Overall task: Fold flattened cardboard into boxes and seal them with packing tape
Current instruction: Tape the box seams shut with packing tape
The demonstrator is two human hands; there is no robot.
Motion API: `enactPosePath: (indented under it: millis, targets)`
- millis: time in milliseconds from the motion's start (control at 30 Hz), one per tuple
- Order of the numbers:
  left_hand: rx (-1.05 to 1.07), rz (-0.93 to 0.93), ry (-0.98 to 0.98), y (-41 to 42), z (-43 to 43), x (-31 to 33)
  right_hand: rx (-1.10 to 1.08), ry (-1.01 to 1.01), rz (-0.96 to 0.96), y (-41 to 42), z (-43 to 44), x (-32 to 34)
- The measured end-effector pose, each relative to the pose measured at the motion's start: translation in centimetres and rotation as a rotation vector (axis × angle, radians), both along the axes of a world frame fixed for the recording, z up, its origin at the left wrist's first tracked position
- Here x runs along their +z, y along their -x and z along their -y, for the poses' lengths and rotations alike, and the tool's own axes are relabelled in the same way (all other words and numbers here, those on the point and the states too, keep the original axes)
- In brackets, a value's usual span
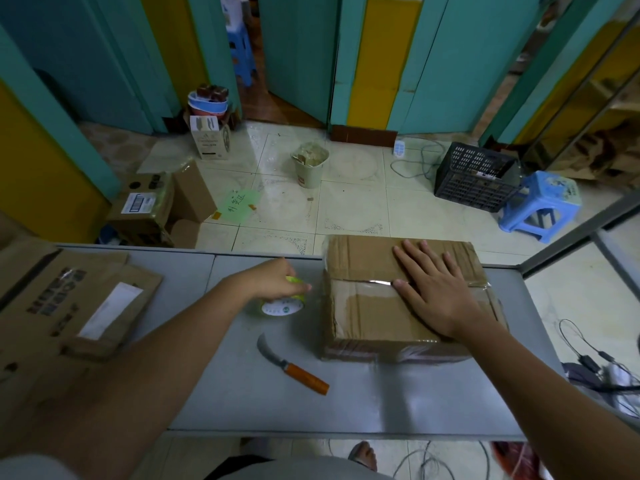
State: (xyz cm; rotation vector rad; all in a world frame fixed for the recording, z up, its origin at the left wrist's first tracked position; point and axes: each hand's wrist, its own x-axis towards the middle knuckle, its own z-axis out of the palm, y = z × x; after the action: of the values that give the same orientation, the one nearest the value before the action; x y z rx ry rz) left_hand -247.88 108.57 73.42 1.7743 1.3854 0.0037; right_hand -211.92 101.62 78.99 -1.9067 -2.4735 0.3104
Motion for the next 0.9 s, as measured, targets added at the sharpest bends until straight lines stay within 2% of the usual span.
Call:
enactPosePath:
  millis: [267, 533, 700, 900]
  targets:
    - [0.093, 0.084, 0.055, -1.8, 1.1, -1.6, 0.036, -0.011, -0.006, -0.8, -0.7, 0.1]
    - [0.122, 0.133, 0.151, -2.6, 4.1, -2.3, 0.246, -0.044, -0.003, -4.1, -3.7, 0.7]
    - [0.226, 0.2, 0.183, -4.6, 5.9, -3.2, 0.323, -0.07, 0.008, -4.6, -4.5, 0.6]
    - [0.307, 0.229, 0.153, -6.2, 6.6, -3.2, 0.277, -0.14, -0.028, -4.1, -3.0, 1.8]
